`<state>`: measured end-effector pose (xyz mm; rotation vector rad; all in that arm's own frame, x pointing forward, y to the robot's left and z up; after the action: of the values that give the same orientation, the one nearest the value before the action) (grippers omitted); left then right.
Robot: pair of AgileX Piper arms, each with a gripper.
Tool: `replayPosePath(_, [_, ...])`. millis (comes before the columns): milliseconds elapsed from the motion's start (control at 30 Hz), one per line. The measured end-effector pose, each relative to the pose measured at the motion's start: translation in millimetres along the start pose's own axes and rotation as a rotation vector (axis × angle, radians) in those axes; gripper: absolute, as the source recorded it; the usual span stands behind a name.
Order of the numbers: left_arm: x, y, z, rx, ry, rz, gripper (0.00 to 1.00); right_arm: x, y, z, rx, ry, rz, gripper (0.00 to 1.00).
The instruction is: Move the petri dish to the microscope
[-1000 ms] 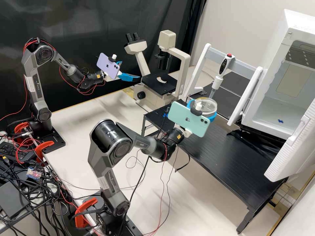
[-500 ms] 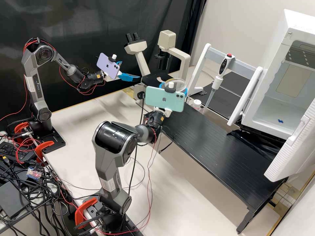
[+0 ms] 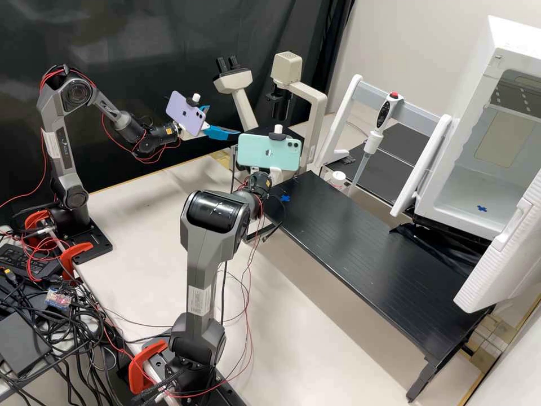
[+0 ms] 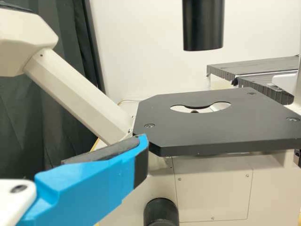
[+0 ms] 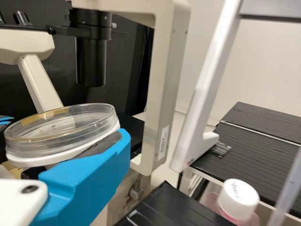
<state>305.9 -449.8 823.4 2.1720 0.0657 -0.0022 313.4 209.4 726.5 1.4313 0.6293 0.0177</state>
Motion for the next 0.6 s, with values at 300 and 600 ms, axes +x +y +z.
replayPosePath(300, [0.0, 0.0, 0.0, 0.0, 0.0, 0.0, 1.0, 34.0, -14.6, -10.2, 0.0, -0.025, -0.055, 0.0])
replayPosePath(600, [0.0, 0.0, 0.0, 0.0, 0.0, 0.0, 1.0, 70.4, -31.9, -11.6, -0.016, -0.066, -0.125, 0.0])
